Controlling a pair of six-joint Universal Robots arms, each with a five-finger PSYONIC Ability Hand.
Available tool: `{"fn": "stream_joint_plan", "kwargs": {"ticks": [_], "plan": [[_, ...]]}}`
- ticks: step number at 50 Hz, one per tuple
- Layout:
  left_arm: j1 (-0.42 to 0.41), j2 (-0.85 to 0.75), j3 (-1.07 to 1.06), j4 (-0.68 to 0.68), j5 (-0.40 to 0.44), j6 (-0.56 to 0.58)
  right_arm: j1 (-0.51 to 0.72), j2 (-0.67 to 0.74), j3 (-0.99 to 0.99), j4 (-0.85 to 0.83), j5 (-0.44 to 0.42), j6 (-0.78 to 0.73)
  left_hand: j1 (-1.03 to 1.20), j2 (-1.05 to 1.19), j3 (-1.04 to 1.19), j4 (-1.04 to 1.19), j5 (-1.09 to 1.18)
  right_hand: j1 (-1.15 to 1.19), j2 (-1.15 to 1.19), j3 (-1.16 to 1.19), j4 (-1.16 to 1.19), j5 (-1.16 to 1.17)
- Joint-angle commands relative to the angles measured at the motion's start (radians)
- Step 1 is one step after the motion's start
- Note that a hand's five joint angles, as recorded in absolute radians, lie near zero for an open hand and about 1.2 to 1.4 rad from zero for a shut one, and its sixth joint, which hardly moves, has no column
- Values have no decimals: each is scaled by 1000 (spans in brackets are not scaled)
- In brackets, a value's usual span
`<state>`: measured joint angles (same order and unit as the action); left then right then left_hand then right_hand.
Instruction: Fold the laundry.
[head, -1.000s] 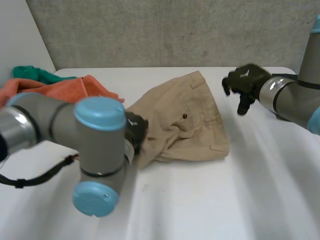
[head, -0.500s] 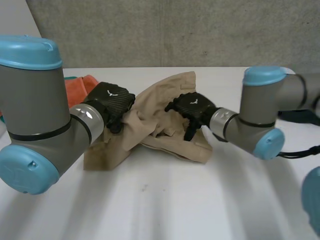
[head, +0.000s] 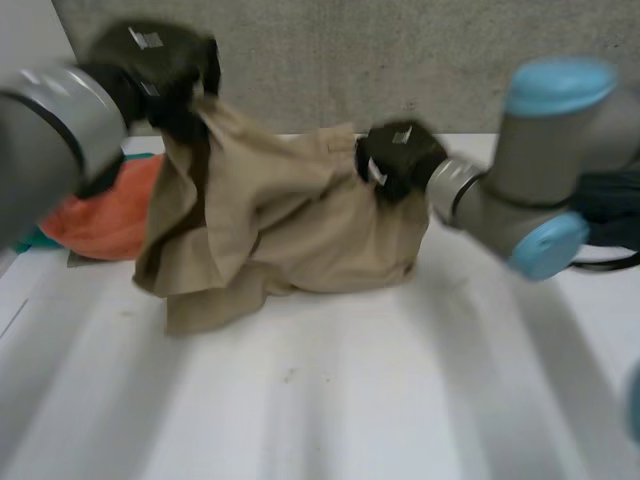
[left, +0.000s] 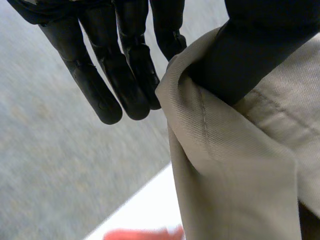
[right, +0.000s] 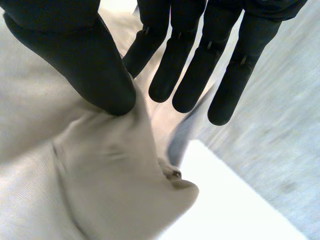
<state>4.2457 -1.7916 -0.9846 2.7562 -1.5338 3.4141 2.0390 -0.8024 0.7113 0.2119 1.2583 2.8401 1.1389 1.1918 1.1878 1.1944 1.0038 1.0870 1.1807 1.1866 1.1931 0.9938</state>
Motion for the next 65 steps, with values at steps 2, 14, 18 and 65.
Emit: {"fn": "stream_joint_plan", "kwargs": {"ticks": [2, 14, 18, 65], "plan": [[78, 110, 165, -46, 60, -168, -40, -356, 137, -52, -30, 53, 257, 204, 209, 202, 218, 309, 216, 210, 203, 228], [151, 182, 268, -61, 141, -355, -68, -561, 151, -82, -37, 140, 257, 204, 209, 202, 218, 309, 216, 210, 203, 228], [177, 140, 256, -30, 150, -389, -60, -546, 169, -91, -39, 171, 257, 204, 209, 202, 218, 309, 216, 210, 203, 228], [230, 158, -19, -73, 267, -320, 288, 488, -398, 6, 142, 415, 257, 204, 209, 202, 218, 302, 209, 203, 196, 221]]}}
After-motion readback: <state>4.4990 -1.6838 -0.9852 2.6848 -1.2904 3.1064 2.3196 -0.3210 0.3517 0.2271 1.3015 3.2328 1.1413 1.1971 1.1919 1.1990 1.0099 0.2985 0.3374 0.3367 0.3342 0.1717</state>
